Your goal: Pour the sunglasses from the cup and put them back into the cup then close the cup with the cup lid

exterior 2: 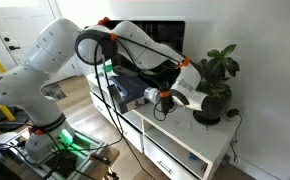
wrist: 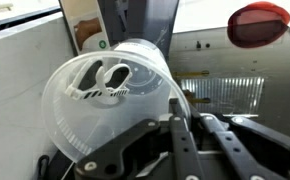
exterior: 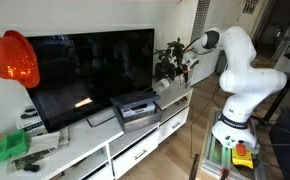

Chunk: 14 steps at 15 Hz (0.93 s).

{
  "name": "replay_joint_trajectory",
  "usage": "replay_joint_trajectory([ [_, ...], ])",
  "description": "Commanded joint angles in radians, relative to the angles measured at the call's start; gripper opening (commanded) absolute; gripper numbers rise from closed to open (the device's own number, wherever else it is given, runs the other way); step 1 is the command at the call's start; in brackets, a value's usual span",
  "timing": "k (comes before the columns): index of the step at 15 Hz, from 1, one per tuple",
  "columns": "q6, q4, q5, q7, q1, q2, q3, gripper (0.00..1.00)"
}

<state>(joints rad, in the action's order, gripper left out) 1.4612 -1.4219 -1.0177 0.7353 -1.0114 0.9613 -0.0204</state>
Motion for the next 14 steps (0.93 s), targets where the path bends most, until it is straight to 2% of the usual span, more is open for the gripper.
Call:
replay_joint_trajectory([
  [1, -0.024, 0.022, -0.028, 0.006, 0.025, 0.021, 0.038, 0.06],
  [5, -0.022, 0.023, -0.026, 0.006, 0.036, 0.024, 0.047, 0.06],
  [6, -0.022, 0.023, -0.026, 0.006, 0.037, 0.024, 0.047, 0.01],
  [9, -0.127, 0.058, -0.079, 0.036, -0.008, 0.08, 0.01, 0.01],
  [14, -0.214, 0.089, -0.096, 0.1, -0.017, 0.151, 0.048, 0.01],
])
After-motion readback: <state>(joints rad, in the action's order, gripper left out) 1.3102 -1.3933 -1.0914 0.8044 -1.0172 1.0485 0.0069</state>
